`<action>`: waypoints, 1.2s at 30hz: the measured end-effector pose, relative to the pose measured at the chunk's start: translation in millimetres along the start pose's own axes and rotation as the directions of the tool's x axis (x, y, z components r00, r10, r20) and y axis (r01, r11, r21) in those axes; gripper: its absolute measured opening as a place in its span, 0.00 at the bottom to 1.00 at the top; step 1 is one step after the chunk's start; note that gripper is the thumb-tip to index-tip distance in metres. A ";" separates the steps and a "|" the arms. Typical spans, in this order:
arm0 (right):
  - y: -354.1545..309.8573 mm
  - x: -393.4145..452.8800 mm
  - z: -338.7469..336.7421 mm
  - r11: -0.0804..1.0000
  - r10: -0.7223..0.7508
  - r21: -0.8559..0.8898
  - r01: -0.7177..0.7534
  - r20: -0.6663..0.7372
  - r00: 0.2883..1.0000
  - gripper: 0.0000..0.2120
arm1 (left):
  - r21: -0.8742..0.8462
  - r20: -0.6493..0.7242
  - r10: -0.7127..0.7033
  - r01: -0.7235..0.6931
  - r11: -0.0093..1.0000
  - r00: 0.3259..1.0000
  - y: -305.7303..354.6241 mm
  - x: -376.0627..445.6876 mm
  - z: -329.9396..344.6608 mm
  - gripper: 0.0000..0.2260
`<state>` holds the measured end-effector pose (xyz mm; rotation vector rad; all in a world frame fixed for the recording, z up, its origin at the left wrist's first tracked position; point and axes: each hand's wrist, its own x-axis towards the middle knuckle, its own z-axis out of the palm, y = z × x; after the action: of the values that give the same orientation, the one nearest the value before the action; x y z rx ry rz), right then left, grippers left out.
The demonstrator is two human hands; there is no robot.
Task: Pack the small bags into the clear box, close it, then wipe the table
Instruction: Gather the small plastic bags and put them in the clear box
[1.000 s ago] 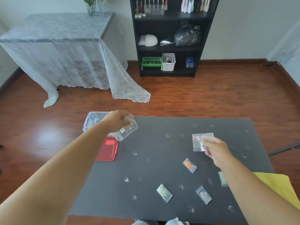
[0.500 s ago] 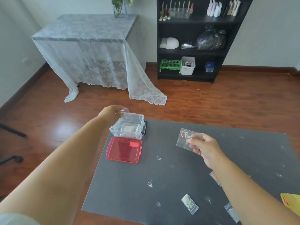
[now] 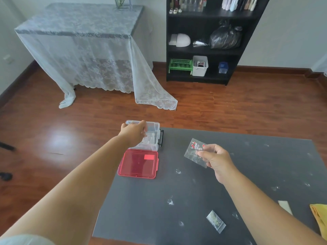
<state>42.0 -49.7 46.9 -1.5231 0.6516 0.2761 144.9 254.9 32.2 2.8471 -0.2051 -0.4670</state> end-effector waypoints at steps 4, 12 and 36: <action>-13.2 0.7 25.0 1.000 -0.010 0.010 0.010 0.050 0.999 0.14 | 0.057 -0.087 0.047 -0.042 0.997 0.995 -7.7 -8.2 5.1 0.07; -58.3 13.8 110.5 0.984 -0.145 -0.068 0.163 0.215 0.966 0.09 | -0.077 -0.422 -0.045 0.013 0.997 0.905 -28.6 -48.6 27.4 0.13; -45.0 46.8 205.9 0.621 -0.188 -0.624 0.474 0.469 0.863 0.20 | -0.368 -0.390 -0.187 0.033 0.929 0.902 -22.3 -69.5 53.1 0.23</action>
<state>149.9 137.3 42.4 -2.2513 -0.1059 0.5542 64.3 276.9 -1.9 2.5282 0.1163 0.0959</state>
